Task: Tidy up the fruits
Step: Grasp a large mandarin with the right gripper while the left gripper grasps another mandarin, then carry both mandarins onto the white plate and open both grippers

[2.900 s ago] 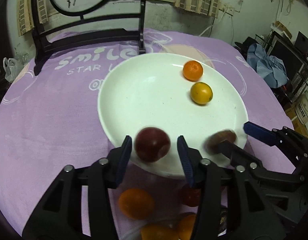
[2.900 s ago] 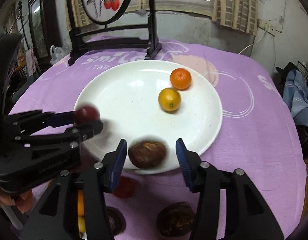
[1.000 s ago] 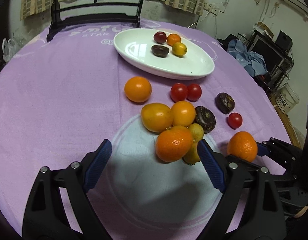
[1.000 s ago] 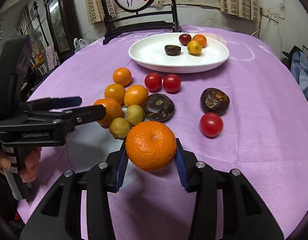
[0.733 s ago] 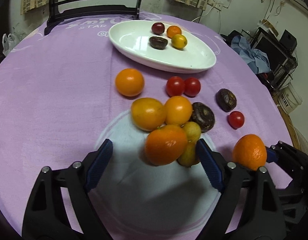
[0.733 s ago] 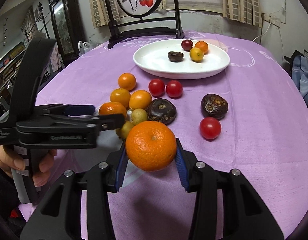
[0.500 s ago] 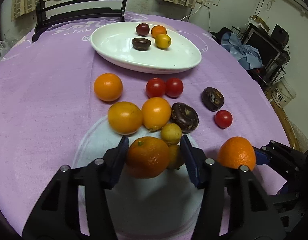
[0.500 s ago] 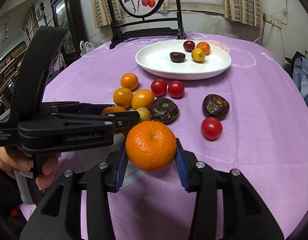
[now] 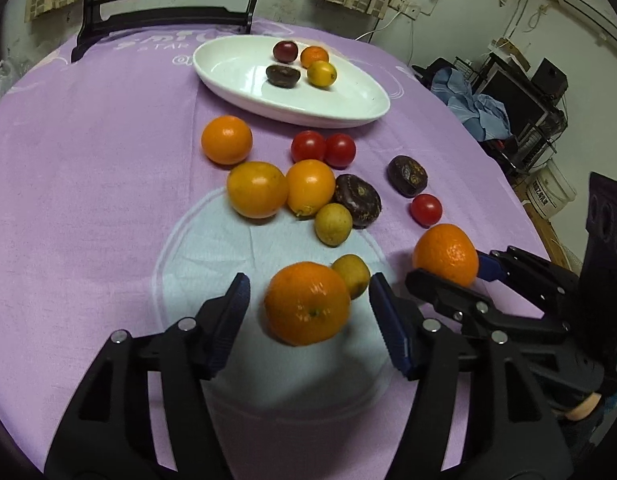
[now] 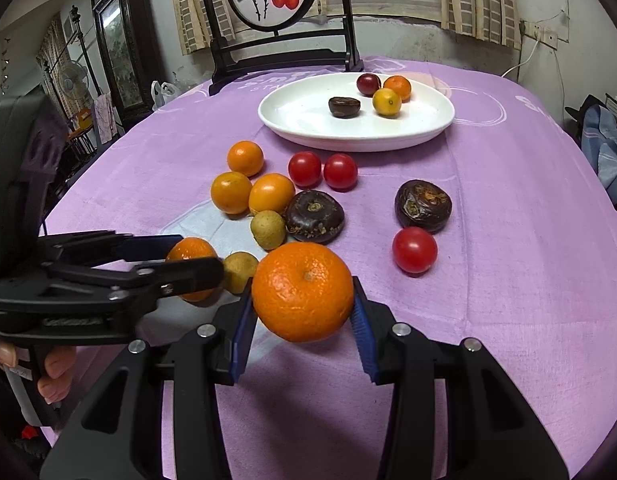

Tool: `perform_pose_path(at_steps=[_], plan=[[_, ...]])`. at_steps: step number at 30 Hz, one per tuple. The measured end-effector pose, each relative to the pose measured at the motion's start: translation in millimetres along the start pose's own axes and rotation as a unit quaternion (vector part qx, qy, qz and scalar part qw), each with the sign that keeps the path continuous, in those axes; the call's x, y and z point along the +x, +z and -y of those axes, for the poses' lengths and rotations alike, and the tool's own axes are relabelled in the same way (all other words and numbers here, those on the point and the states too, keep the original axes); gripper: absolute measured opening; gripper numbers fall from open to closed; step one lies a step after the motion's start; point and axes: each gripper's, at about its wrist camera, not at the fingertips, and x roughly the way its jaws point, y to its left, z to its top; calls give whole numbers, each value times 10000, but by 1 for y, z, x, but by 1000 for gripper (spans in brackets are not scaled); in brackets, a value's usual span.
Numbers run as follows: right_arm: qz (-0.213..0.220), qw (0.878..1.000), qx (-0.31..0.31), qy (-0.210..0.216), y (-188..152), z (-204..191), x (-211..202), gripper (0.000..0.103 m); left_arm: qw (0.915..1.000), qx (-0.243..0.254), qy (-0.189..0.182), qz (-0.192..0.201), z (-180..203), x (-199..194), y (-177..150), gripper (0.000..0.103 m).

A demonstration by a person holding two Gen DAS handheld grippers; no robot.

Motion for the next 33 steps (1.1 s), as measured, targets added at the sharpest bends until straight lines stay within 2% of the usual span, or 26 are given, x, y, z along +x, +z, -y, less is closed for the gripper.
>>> perform_pose_path(at_steps=[3, 7, 12, 14, 16, 21, 25, 29, 33], plan=[[6, 10000, -16, 0, 0, 0, 0, 45, 9994, 322, -55, 61, 4, -9, -3, 64], [8, 10000, -43, 12, 0, -1, 0, 45, 9953, 917, 287, 96, 13, -9, -9, 65], [9, 10000, -40, 19, 0, -1, -1, 45, 9912, 1261, 372, -155, 23, 9, -11, 64], [5, 10000, -33, 26, 0, -1, -1, 45, 9906, 1279, 432, -217, 22, 18, -8, 52], [0, 10000, -24, 33, 0, -1, -1, 45, 9905, 1294, 450, -155, 20, 20, -5, 45], [-8, 10000, -11, 49, 0, -1, 0, 44, 9898, 1339, 489, -76, 18, 16, -5, 44], [71, 9999, 56, 50, 1, 1, -3, 44, 9906, 1269, 490, 123, 17, -2, 0, 43], [278, 9990, 105, -347, 8, 3, -13, 44, 9907, 1206, 527, 332, 17, -22, 18, 43], [379, 9983, 12, -434, 22, 6, -19, 44, 9899, 1224, 542, 471, 23, -26, 41, 43]])
